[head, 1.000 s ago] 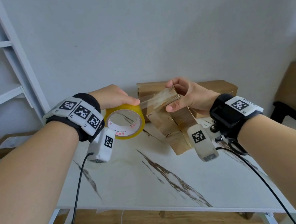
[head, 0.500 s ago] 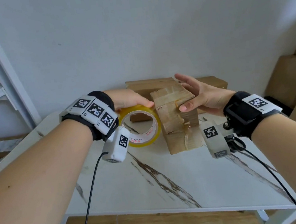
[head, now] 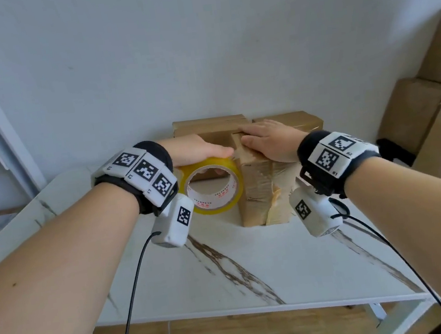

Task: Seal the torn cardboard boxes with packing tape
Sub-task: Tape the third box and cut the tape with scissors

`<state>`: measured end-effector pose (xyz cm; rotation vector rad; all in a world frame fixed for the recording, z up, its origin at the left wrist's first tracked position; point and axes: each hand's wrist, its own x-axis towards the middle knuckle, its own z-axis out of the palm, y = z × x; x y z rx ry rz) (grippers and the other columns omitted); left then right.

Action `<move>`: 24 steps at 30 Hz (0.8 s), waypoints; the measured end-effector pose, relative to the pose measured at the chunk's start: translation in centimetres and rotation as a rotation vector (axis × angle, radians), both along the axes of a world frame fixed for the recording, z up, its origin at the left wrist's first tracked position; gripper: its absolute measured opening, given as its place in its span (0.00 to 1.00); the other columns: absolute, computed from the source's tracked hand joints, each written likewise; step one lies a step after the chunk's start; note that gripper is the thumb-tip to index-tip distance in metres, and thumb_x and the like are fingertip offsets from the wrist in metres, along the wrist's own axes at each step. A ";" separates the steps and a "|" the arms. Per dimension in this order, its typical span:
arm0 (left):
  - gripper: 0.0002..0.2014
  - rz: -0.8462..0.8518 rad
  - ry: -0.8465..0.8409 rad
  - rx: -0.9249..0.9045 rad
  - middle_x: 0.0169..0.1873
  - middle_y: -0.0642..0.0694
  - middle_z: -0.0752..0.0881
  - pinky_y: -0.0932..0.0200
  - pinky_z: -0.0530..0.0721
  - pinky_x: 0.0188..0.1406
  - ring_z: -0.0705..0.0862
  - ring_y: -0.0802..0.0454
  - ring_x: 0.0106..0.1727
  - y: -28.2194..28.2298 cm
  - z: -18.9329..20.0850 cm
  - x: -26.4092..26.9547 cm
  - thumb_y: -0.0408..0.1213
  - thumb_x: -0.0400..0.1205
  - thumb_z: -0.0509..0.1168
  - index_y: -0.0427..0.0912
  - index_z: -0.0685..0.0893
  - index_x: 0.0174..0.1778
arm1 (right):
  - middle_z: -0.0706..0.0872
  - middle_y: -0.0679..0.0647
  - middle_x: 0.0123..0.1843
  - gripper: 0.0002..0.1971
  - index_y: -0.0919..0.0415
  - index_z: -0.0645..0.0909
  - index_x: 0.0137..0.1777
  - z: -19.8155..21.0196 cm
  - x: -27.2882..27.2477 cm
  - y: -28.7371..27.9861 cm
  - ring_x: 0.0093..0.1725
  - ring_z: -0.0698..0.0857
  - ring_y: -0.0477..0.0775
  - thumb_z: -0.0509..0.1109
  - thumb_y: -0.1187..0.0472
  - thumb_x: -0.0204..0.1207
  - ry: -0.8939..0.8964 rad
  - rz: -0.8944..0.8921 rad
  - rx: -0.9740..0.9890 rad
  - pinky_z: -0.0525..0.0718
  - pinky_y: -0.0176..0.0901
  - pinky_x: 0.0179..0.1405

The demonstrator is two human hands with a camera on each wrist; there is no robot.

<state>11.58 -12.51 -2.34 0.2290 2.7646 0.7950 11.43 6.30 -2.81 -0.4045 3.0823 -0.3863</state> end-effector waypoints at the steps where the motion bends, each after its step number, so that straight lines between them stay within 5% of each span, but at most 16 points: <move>1: 0.23 -0.005 -0.021 0.060 0.49 0.47 0.87 0.54 0.78 0.62 0.84 0.47 0.55 -0.4 -0.1 0.1 0.63 0.77 0.61 0.47 0.87 0.46 | 0.63 0.54 0.82 0.24 0.49 0.59 0.82 0.1 0.0 0.0 0.82 0.57 0.58 0.48 0.50 0.86 0.010 -0.009 -0.019 0.54 0.53 0.80; 3: 0.18 -0.011 -0.036 0.204 0.42 0.44 0.86 0.59 0.80 0.51 0.84 0.43 0.50 -1.2 -0.3 0.5 0.55 0.83 0.57 0.45 0.84 0.41 | 0.69 0.58 0.78 0.23 0.50 0.64 0.79 -0.1 -0.2 -0.7 0.77 0.64 0.61 0.48 0.55 0.85 0.026 -0.052 -0.048 0.61 0.53 0.77; 5: 0.16 0.004 -0.008 0.283 0.36 0.45 0.84 0.62 0.78 0.42 0.82 0.45 0.44 -1.9 -0.4 0.8 0.49 0.85 0.55 0.46 0.81 0.38 | 0.70 0.59 0.77 0.26 0.49 0.67 0.77 -0.2 -0.2 -1.8 0.76 0.65 0.63 0.48 0.47 0.79 0.022 -0.121 -0.017 0.64 0.60 0.75; 9: 0.14 0.009 -0.002 0.288 0.35 0.47 0.81 0.57 0.75 0.47 0.80 0.49 0.41 -2.0 -0.6 0.7 0.49 0.85 0.57 0.50 0.78 0.36 | 0.61 0.60 0.81 0.44 0.50 0.60 0.80 -0.2 0.4 -2.3 0.80 0.57 0.67 0.52 0.25 0.69 -0.018 -0.207 0.103 0.59 0.62 0.77; 15: 0.21 -0.006 0.028 0.258 0.48 0.45 0.88 0.51 0.76 0.67 0.84 0.46 0.55 -2.1 -1.3 0.3 0.60 0.82 0.56 0.47 0.85 0.44 | 0.66 0.62 0.76 0.31 0.45 0.69 0.69 0.4 1.1 -4.0 0.75 0.62 0.71 0.47 0.38 0.66 -0.091 -0.277 0.125 0.62 0.67 0.72; 19: 0.26 0.011 0.046 0.326 0.53 0.36 0.87 0.51 0.82 0.57 0.85 0.40 0.56 -2.3 -1.4 0.9 0.58 0.83 0.56 0.39 0.87 0.55 | 0.71 0.61 0.74 0.24 0.49 0.71 0.70 0.4 1.4 -4.2 0.71 0.69 0.66 0.48 0.45 0.78 -0.026 -0.302 0.108 0.68 0.57 0.66; 21: 0.25 -0.010 0.082 0.333 0.46 0.38 0.89 0.54 0.84 0.48 0.87 0.42 0.49 -2.2 -1.2 1.1 0.56 0.83 0.56 0.38 0.88 0.50 | 0.72 0.60 0.74 0.25 0.48 0.70 0.72 0.6 1.4 -4.2 0.69 0.73 0.64 0.49 0.44 0.78 -0.007 -0.319 0.096 0.71 0.54 0.62; 24: 0.24 -0.033 0.107 0.358 0.18 0.54 0.81 0.63 0.76 0.32 0.81 0.59 0.23 -2.5 -0.9 1.2 0.55 0.84 0.56 0.45 0.81 0.27 | 0.74 0.58 0.73 0.27 0.46 0.71 0.70 1.1 1.3 -4.2 0.66 0.76 0.64 0.54 0.40 0.72 -0.055 -0.332 0.046 0.76 0.55 0.63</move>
